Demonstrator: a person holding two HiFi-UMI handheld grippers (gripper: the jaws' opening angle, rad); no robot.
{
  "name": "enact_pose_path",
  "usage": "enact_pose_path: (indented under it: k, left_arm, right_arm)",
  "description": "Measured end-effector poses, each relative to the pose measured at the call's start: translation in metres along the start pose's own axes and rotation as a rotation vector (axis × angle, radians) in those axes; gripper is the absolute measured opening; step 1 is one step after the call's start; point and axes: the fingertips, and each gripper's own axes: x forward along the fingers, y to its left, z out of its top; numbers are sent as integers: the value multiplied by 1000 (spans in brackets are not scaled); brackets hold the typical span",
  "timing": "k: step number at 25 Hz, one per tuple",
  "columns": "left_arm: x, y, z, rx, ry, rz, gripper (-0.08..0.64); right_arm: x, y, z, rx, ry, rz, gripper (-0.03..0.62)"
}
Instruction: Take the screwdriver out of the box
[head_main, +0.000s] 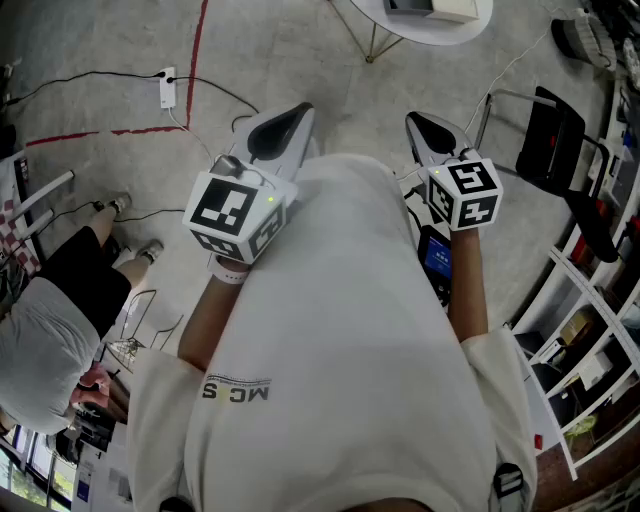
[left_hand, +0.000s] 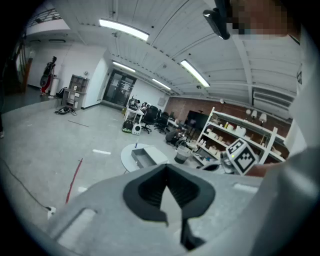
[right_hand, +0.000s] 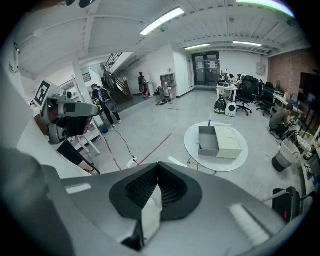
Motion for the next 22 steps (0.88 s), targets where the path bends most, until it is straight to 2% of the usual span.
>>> enact_pose_path:
  k: [6,12,17,22]
  left_arm:
    - [16,-47,14,-4,4,-1,2]
    - [49,-89,3,38,47,-5,2]
    - [76,-111,-12,0,73,12,2]
    - [105,-109,-3,21,105,-15,2]
  right_arm:
    - [-41,-16,-9,36,-16,23,3]
    - [-72,-39,-20,24,-67,46,3]
    - [-80,-61,-16,103,-146,100,2]
    - [-68,-80,2,131,-172,109,2]
